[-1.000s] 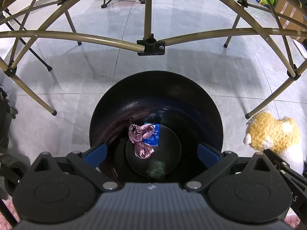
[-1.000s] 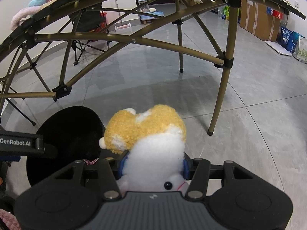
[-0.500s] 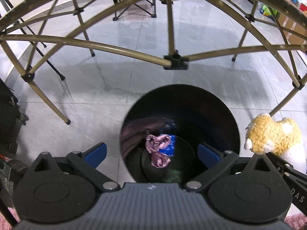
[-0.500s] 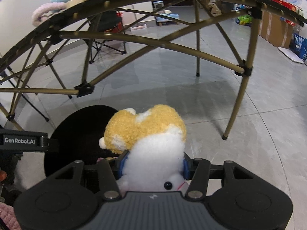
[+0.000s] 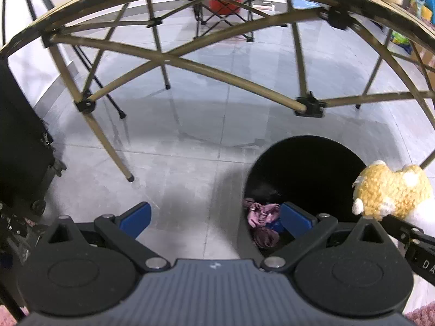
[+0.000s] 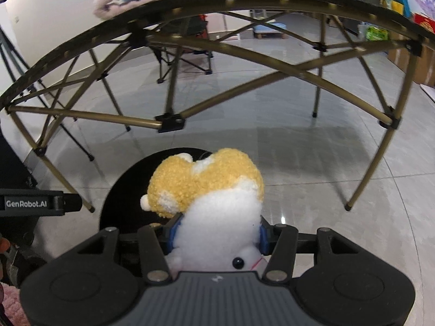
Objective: Collect trash
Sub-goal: 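Move the right gripper over the bin and release the plush toy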
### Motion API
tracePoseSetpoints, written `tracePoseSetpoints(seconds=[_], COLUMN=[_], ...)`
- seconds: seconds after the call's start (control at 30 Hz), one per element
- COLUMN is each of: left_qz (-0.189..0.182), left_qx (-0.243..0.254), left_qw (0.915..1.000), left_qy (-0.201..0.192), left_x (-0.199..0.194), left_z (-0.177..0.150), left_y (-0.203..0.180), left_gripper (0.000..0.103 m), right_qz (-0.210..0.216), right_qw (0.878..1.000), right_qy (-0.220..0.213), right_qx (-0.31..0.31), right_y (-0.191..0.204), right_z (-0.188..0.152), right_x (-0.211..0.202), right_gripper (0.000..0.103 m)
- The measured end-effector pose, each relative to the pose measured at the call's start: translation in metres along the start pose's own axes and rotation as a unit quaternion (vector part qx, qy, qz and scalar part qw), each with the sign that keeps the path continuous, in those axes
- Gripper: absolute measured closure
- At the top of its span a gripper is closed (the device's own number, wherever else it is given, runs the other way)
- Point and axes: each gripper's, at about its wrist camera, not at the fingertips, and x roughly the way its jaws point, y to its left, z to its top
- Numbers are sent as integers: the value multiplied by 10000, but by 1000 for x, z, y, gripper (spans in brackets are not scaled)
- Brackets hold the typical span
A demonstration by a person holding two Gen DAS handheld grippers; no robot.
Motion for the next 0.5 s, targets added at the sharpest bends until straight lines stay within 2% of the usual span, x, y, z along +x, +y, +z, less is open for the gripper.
tracePoseSetpoints(seconds=[0.17, 0.5], left_qz=[38, 364], left_qx=[-154, -341], left_qw=[9999, 9988], left_qy=[-30, -13], left_x=[0, 11], left_z=[-2, -12], left_y=[21, 63], left_gripper=[0, 0], right_qz=[158, 247], right_qw=[9997, 9981], right_qy=[119, 435], right_qx=[-154, -369], right_y=[23, 54], right_z=[5, 11], right_x=[9, 33], right_gripper=[51, 51])
